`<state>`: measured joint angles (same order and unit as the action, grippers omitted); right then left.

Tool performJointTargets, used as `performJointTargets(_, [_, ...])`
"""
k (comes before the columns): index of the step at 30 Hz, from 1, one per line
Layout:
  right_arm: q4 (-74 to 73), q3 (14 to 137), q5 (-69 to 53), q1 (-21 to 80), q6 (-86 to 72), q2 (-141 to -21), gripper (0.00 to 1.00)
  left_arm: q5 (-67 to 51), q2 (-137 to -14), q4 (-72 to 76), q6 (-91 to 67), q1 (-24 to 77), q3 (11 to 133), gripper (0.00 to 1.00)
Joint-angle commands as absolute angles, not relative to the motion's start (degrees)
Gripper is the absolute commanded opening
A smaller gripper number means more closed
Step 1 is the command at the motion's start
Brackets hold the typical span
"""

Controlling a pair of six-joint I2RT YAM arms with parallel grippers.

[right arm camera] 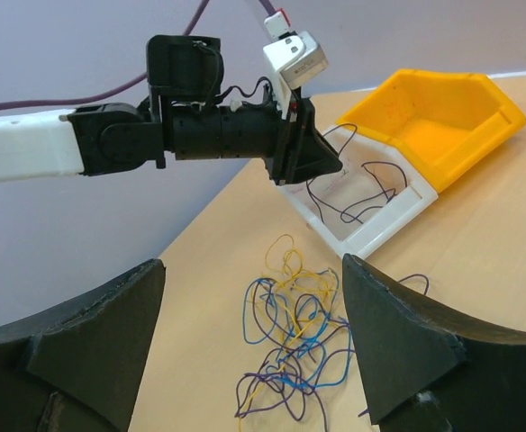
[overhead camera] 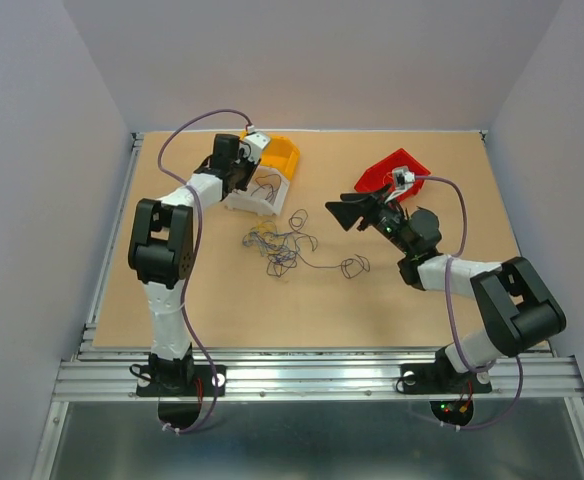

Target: Untangle the cables

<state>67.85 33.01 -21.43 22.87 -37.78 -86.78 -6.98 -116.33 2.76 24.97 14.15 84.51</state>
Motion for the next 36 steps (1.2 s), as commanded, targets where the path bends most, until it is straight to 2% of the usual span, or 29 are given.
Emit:
performJointTargets(1, [67.3, 30.8, -22.0, 22.6, -36.6, -83.7, 0.85, -6.3, -116.7, 4.7, 24.8, 14.1, 88.6, 0.36])
performJointTargets(3, [66.8, 30.6, -22.1, 22.6, -36.0, -83.1, 0.85, -6.5, -117.9, 4.7, 24.8, 14.1, 89.3, 0.36])
performJointTargets(5, [66.0, 30.5, -22.1, 22.6, -35.6, -83.0, 0.85, -6.5, -118.4, 4.7, 24.8, 14.0, 89.7, 0.47])
performJointTargets(7, [65.7, 30.5, -22.2, 22.6, -35.2, -82.7, 0.85, -6.6, -118.7, 5.4, 24.8, 14.0, 89.7, 0.49])
performJointTargets(13, [65.0, 30.5, -21.8, 22.6, -34.5, -82.8, 0.85, -6.6, -118.8, 5.2, 24.7, 13.7, 89.8, 0.12])
performJointTargets(16, [65.0, 30.6, -21.7, 22.6, -34.5, -83.1, 0.84, -6.9, -117.4, 4.7, 25.2, 13.7, 88.6, 0.00])
performJointTargets(24, [65.0, 31.1, -22.0, 22.6, -34.6, -84.5, 0.84, -11.5, -112.4, -1.7, 30.6, 13.7, 84.9, 0.00])
performJointTargets(30, [65.0, 31.0, -21.9, 22.6, -34.5, -84.4, 0.84, -16.1, -114.2, -11.0, 32.8, 13.9, 88.9, 0.00])
performJointTargets(36, [64.9, 30.9, -21.7, 22.6, -34.3, -84.4, 0.84, -15.9, -115.6, -16.2, 34.8, 15.0, 91.1, 0.00])
